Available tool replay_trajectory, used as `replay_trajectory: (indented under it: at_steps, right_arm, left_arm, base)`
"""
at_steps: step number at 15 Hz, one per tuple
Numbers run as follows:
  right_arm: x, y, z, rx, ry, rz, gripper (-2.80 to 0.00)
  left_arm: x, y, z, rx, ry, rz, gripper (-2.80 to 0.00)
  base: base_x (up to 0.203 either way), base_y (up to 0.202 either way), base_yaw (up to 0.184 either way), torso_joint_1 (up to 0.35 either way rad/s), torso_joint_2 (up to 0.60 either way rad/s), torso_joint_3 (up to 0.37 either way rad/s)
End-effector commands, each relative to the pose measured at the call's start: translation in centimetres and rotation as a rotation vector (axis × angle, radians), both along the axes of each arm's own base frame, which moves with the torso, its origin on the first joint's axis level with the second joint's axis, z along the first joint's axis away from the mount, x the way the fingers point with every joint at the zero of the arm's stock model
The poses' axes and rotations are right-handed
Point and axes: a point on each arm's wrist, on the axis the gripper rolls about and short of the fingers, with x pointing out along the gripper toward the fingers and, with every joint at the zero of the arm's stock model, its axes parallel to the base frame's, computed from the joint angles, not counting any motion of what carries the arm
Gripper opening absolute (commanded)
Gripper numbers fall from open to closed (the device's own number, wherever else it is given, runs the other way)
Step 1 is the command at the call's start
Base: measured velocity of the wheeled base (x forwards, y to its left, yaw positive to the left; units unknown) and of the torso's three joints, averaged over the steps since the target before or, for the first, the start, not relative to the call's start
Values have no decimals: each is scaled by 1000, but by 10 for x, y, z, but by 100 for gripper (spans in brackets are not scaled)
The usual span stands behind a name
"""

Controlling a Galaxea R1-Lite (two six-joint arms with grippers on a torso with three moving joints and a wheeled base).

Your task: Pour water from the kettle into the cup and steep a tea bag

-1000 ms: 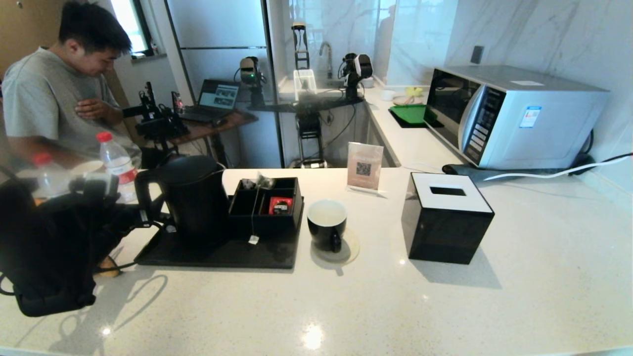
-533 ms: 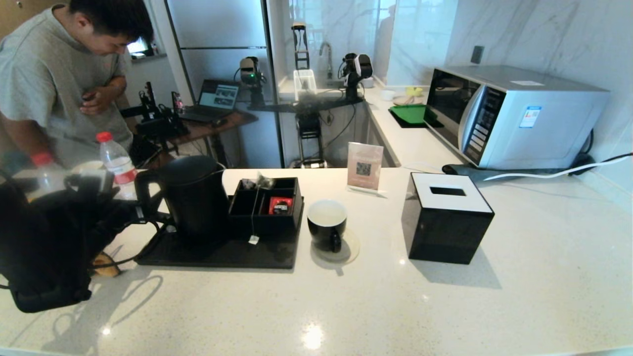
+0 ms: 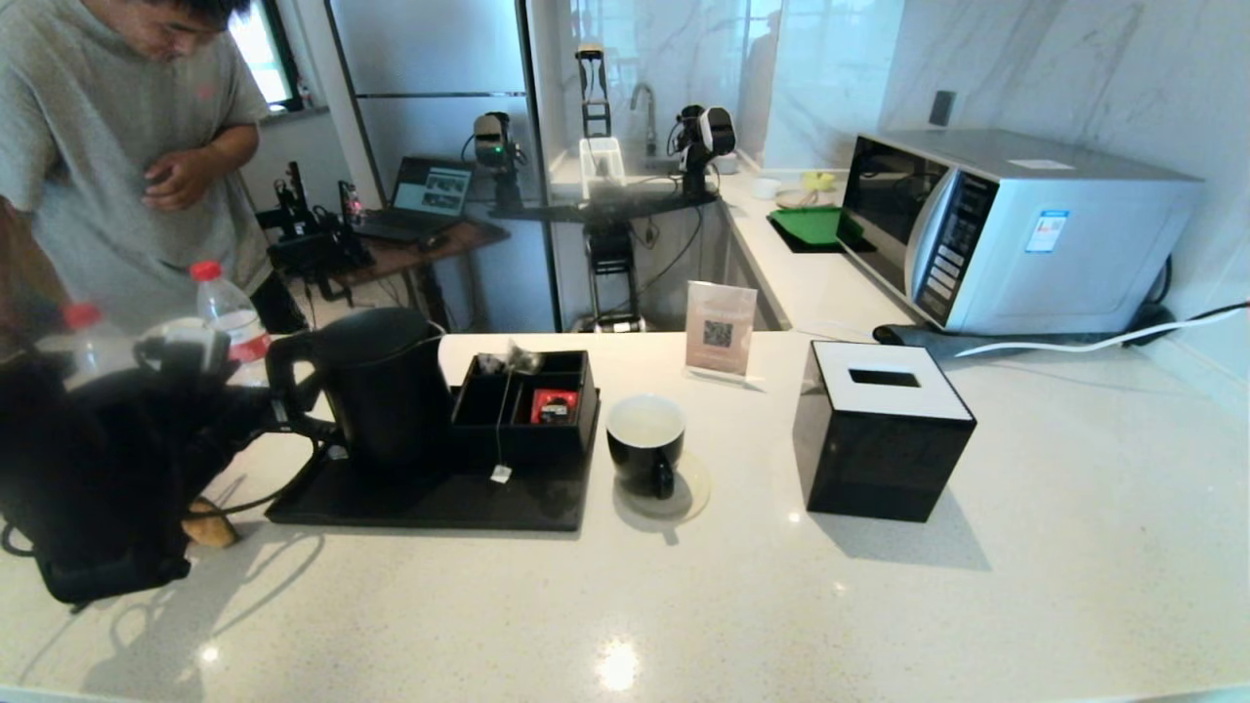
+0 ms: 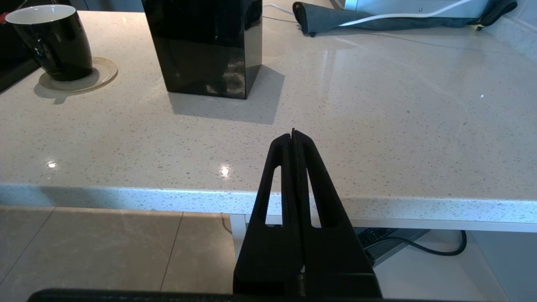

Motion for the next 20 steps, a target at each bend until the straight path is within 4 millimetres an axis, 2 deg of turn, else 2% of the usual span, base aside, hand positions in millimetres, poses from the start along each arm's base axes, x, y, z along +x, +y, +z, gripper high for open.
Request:
replay_trajectory:
  at_steps: [1,13,14,15,20]
  right_arm:
    - [0,0,0,0,0,1,-280]
    - [0,0,0,0,0,1,-280]
    - [0,0,0,0,0,1,-280]
    - [0,0,0,0,0,1,-280]
    - [0,0,0,0,0,1,-280]
  left_arm:
    - [6,2,1,16,-51,-1,0]
    - [21,5,2,28,-88,-6,0]
    - [21,5,0,27,-87,-6,-147]
    - [22,5,0,27,-87,-7,-280]
    - [22,5,0,27,-87,-7,-280]
  base:
    - [0,0,0,0,0,0]
    - [0,0,0,0,0,0]
    - [0,0,0,0,0,0]
    - [0,0,0,0,0,0]
    - [0,0,0,0,0,0]
